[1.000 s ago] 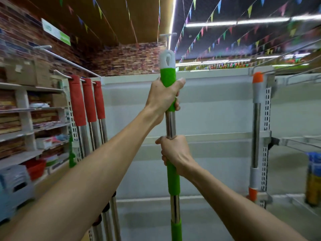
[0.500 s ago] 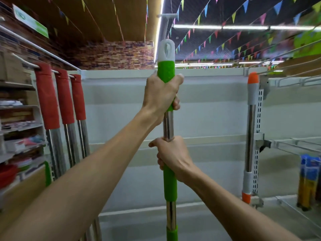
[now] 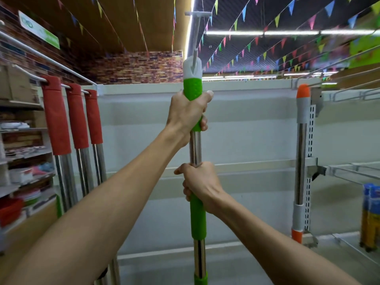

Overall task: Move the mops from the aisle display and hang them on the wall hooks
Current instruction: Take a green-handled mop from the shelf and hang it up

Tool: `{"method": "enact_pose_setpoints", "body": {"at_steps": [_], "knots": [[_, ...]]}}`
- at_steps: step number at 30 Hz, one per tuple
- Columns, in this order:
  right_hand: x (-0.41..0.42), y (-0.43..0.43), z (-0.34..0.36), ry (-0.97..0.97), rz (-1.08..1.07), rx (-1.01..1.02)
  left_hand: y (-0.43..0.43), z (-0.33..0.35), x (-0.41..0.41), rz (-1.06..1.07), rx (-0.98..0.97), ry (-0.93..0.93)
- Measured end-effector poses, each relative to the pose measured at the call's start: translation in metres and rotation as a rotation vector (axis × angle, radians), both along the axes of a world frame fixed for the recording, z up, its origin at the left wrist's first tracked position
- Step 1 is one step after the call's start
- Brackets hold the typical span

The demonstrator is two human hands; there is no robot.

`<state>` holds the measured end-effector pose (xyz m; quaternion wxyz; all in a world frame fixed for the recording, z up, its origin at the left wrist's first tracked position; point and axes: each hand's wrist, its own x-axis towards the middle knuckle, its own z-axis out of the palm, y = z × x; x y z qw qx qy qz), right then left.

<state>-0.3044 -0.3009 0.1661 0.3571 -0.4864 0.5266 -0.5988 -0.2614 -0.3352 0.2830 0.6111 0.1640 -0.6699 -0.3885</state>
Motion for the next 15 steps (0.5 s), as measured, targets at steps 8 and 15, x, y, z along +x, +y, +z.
{"method": "enact_pose_setpoints", "body": {"at_steps": [8,15], "knots": [[-0.009,-0.033,-0.014,0.004,-0.029,0.024,-0.033,-0.014,-0.015,0.017,0.047,-0.016],[-0.018,-0.078,-0.016,0.017,-0.016,0.045,-0.074,-0.017,-0.025,0.034,0.058,-0.014]]}}
